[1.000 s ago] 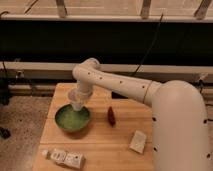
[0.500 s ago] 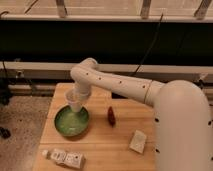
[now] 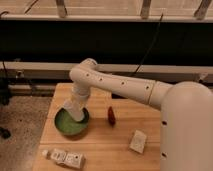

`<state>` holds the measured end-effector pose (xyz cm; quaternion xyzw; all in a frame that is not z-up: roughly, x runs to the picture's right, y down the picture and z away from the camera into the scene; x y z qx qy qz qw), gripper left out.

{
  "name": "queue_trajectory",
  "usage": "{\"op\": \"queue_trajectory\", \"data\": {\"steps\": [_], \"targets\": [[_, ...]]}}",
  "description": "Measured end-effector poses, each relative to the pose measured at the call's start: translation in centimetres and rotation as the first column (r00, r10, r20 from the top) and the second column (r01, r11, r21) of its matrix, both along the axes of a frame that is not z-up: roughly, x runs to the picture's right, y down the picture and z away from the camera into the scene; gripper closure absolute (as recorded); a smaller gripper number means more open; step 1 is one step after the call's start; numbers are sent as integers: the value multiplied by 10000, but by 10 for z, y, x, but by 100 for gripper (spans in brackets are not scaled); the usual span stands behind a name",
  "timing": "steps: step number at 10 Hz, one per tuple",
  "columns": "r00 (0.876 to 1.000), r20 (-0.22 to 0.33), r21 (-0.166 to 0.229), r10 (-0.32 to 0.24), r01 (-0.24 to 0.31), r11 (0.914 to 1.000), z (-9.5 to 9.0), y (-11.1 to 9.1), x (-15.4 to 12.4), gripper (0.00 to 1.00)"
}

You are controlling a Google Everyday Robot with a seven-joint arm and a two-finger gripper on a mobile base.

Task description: Place the ceramic cup in the ceramic bowl

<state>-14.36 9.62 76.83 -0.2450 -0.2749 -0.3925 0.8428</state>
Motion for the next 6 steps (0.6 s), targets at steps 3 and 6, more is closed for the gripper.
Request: {"op": "queue_trajectory", "data": {"steps": [3, 6], "targets": [[9997, 223, -125, -74, 77, 9999, -6, 7, -5, 20], [9996, 260, -98, 73, -70, 9999, -12, 0, 3, 20]]}}
